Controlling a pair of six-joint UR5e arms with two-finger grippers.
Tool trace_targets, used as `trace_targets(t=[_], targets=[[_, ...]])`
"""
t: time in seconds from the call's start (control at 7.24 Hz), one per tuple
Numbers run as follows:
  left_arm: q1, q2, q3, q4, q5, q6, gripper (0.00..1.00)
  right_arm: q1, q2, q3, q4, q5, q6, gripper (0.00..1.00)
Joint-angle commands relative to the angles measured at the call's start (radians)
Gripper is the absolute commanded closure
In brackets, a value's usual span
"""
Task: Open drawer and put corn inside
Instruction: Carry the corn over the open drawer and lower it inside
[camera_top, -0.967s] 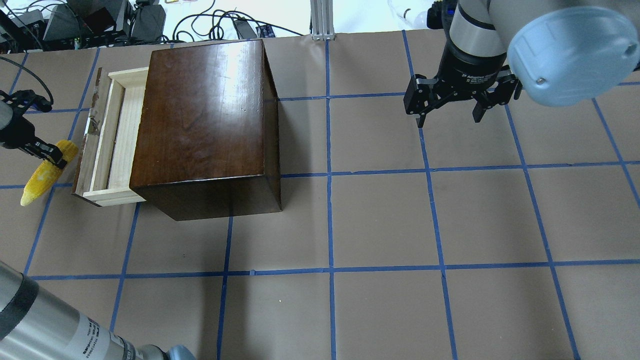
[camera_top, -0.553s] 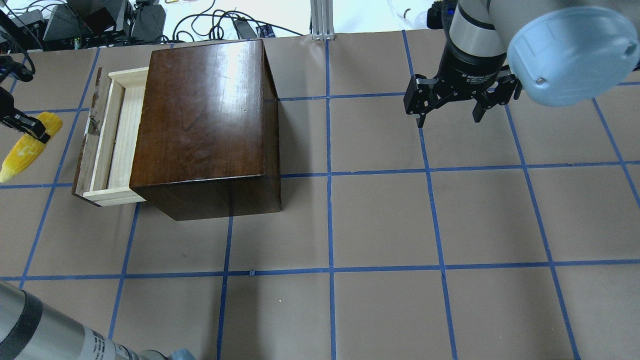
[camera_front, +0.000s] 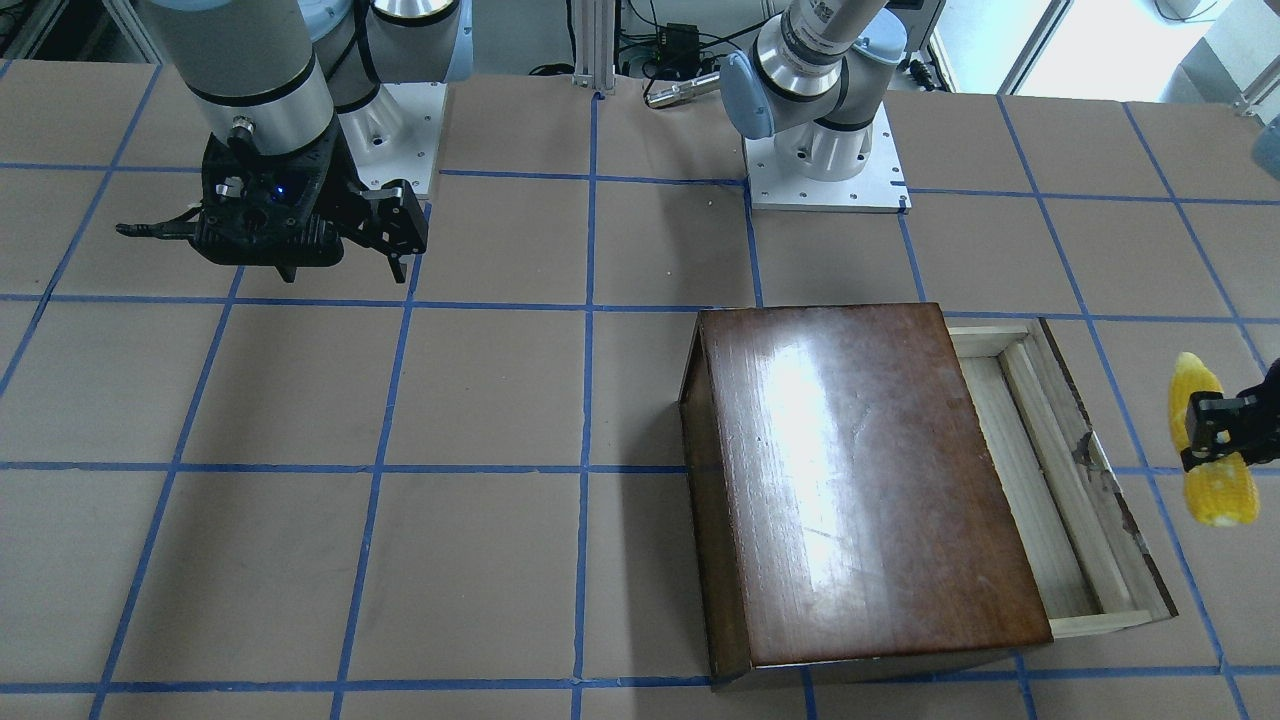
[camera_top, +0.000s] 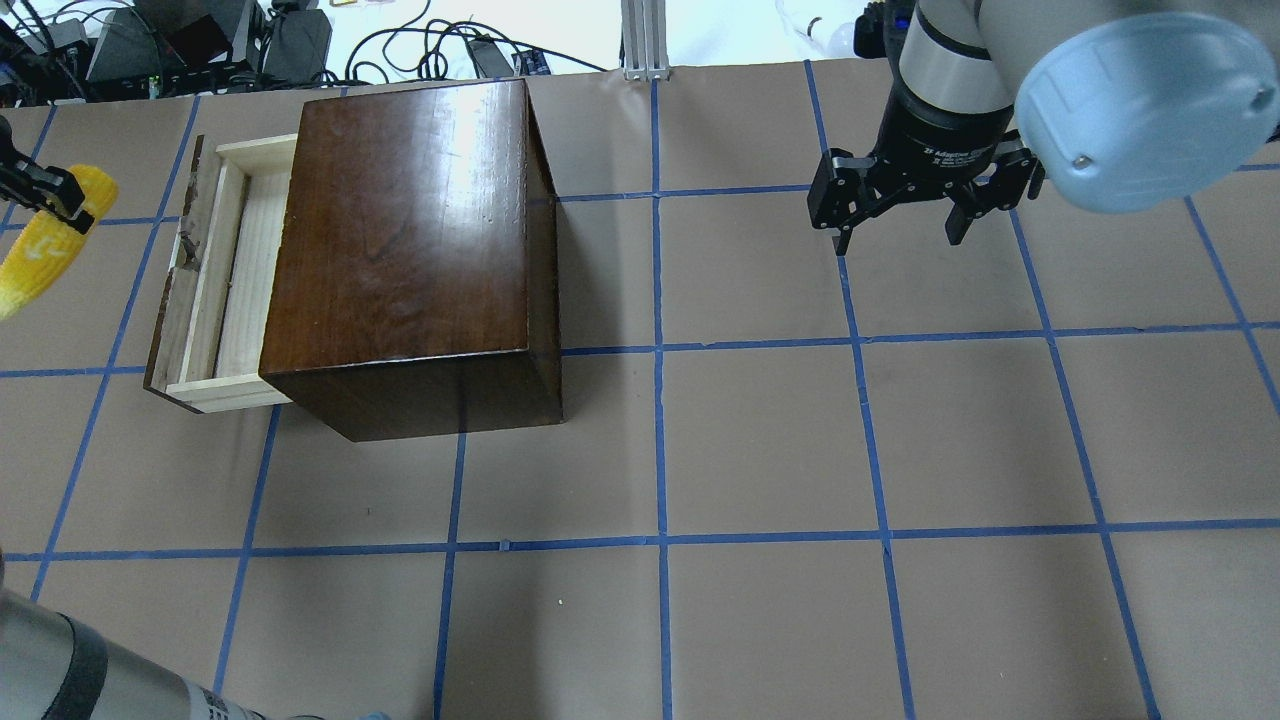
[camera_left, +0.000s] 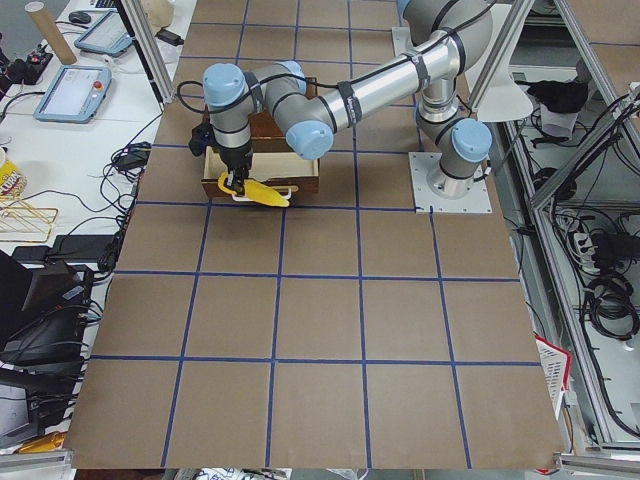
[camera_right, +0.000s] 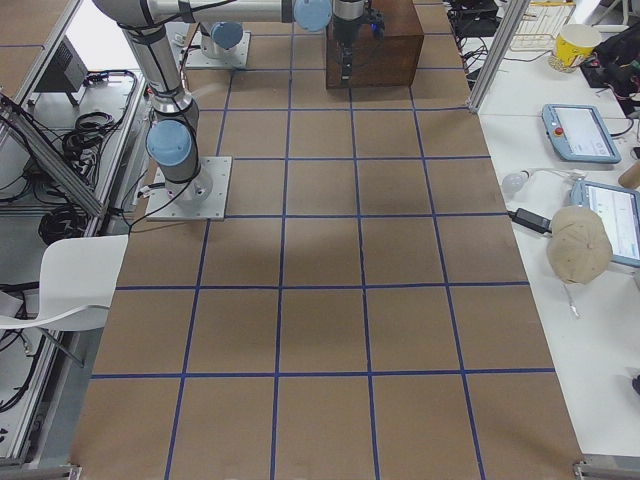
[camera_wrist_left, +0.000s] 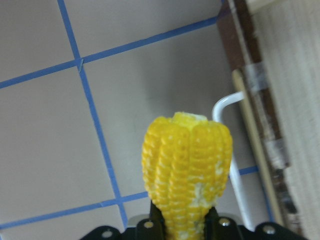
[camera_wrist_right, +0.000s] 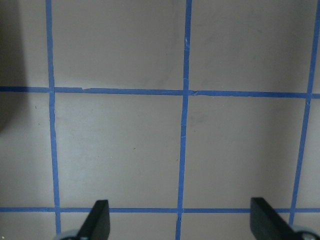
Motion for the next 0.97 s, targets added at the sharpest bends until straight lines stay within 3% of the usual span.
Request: trace_targets(t=[0.0,0.14,0.83], targets=[[-0.106,0.000,0.002,-0.008,0.018,-0.243,0.88,0.000,0.000,0.000,0.000,0.000,0.000,0.00],[-0.134,-0.011,-0.004,-0.008,0.008,-0.364,0.88,0.000,0.000,0.000,0.000,0.000,0.000,0.00],[-0.134,-0.019,-0.092,-0.002,-0.040,-0.437,0.87,0.000,0.000,0.000,0.000,0.000,0.000,0.00]])
